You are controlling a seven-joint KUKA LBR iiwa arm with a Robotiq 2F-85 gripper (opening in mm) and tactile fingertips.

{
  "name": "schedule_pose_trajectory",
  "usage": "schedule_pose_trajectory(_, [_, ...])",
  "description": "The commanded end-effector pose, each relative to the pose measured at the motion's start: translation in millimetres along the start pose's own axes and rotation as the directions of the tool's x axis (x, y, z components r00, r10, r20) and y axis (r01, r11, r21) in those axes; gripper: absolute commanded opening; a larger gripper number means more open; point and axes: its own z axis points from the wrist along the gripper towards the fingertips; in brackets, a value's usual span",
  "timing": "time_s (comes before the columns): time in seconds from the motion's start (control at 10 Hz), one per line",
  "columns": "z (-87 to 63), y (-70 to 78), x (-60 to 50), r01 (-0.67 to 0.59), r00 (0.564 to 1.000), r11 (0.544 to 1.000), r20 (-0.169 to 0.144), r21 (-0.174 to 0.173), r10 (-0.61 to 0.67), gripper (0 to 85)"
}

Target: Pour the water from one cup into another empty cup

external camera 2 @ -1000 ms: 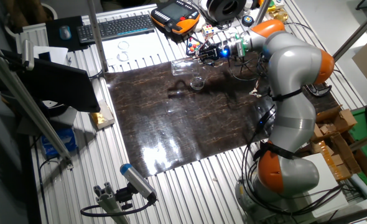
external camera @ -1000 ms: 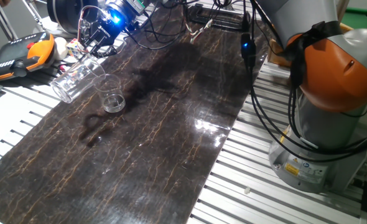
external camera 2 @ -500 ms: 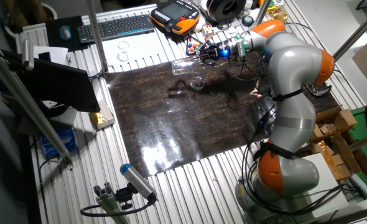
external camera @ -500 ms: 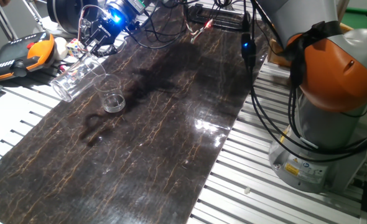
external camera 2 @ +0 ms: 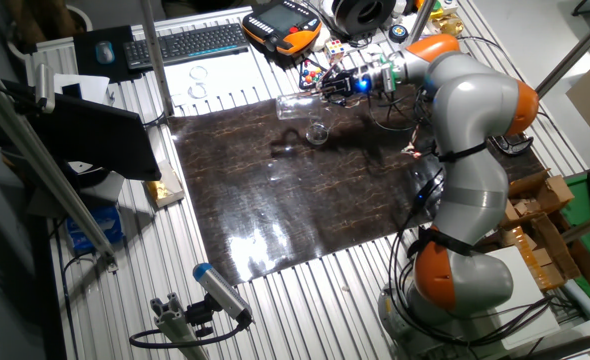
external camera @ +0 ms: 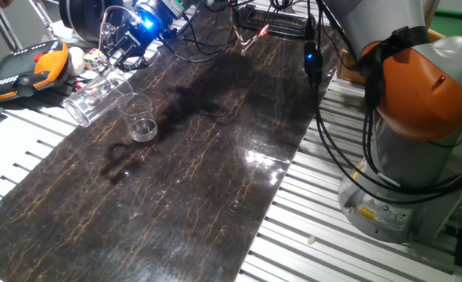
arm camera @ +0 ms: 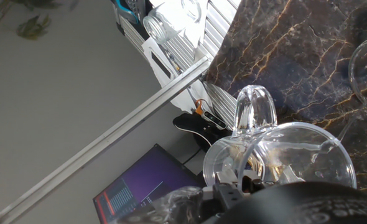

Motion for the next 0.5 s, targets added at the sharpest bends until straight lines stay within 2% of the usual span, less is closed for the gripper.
schedule_pose_trajectory(0.0, [-0.5, 0.2, -0.1, -0.002, 1.0, 1.0, 0.001, -0.001, 0.002, 0.7])
schedule_pose_trajectory(0.4, [-3.0, -0.3, -0.7, -0.01, 1.0, 1.0, 0.003, -0.011, 0.01, 0.7])
